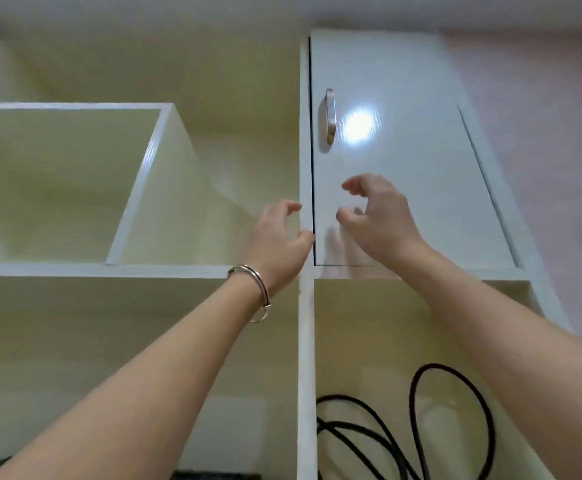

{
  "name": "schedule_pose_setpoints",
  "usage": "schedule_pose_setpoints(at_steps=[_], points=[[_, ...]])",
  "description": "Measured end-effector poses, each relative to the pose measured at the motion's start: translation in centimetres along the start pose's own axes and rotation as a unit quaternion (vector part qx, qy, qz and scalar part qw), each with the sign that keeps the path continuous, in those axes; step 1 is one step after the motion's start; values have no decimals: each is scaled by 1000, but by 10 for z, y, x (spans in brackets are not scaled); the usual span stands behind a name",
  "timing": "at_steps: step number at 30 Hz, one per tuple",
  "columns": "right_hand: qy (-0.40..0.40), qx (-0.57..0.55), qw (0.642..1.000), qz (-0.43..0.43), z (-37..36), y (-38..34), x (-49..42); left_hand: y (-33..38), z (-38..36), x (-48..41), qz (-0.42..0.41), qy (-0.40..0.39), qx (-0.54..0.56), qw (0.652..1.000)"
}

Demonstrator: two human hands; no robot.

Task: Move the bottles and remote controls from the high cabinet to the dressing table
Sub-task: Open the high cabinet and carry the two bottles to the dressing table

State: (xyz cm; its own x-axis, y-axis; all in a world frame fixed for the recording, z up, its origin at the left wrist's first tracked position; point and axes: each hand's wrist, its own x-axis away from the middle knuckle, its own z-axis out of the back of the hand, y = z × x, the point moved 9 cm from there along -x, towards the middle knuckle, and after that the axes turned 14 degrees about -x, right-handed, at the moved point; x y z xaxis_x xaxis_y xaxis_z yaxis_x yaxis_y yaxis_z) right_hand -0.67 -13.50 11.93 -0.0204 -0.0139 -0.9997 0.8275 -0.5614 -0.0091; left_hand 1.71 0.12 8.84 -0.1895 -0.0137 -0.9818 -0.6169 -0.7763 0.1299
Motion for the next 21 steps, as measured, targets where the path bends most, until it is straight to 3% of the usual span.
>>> schedule_pose_setpoints(at_steps=[5,13,17,21], points=[[6,25,999,-19,-14,10,-37,-4,-27,-27,15,-2,31,999],[21,66,995,-75,-23,8,-97,-11,-32,-29,12,-8,-10,1000],[39,-36,991,-125,-18,11,-102,-6,-30,-23,13,-27,-2,1000],[46,-163,977,-131,5,3,-102,7,-22,-20,20,-28,98,995]])
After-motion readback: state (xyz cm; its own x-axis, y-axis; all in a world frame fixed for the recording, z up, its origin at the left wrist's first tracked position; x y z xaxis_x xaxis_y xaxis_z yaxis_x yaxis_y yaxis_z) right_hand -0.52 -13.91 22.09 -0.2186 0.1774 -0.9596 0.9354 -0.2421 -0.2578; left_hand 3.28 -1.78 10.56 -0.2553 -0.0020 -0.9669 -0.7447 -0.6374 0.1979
